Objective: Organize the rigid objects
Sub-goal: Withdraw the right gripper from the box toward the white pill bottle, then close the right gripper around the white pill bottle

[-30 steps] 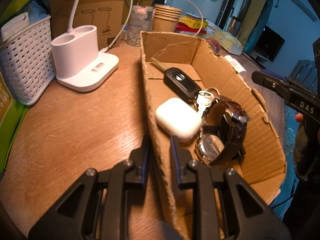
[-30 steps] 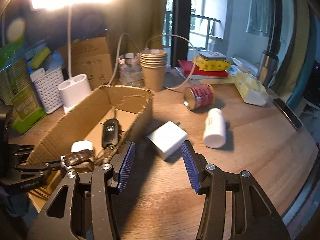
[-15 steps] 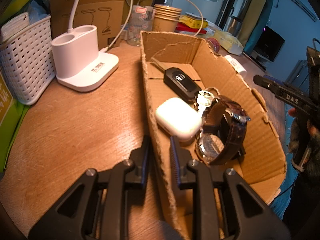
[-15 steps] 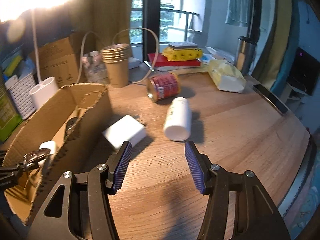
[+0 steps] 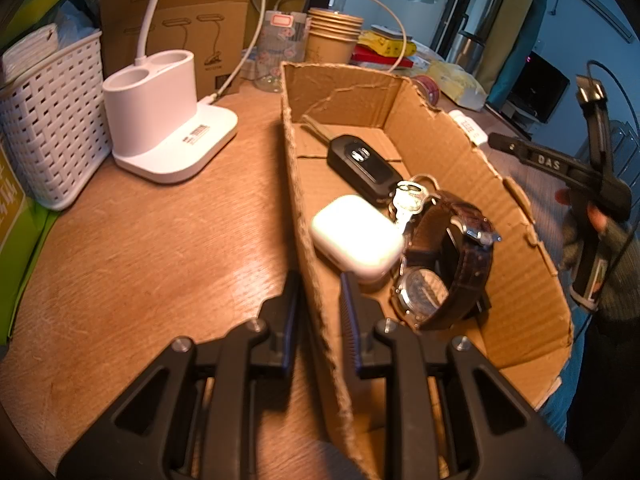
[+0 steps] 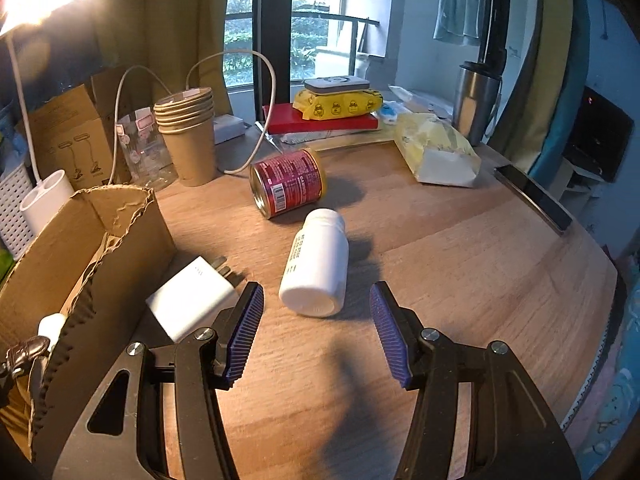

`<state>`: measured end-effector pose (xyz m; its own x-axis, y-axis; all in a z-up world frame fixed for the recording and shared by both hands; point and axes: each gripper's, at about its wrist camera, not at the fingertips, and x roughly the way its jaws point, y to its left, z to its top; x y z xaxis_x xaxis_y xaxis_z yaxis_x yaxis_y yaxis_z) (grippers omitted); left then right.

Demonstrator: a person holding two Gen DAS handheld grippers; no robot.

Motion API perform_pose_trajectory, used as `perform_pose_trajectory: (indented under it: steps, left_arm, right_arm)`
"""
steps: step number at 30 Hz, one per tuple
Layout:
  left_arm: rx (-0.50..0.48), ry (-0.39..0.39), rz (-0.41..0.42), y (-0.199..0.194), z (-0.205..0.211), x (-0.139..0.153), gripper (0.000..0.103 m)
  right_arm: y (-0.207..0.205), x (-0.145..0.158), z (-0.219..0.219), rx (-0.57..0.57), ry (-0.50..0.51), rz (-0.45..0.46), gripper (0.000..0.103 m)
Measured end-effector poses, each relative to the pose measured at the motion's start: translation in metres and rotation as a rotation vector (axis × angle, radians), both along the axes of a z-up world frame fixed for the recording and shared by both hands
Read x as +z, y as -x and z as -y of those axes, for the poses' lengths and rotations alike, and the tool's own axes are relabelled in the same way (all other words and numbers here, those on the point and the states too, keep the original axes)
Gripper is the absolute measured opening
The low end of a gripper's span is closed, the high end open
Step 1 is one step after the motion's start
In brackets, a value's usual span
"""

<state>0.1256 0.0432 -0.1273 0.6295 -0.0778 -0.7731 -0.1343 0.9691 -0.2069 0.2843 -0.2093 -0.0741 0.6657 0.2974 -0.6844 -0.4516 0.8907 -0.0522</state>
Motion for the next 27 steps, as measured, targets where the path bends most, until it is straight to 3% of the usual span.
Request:
perform_pose_trajectory:
  steps: [27]
  left_arm:
    - [0.0, -0.007, 0.003, 0.001, 0.0, 0.0, 0.022]
  right_arm:
    - [-0.046, -0.029, -0.028, 0.003, 0.097, -0.056, 0.058]
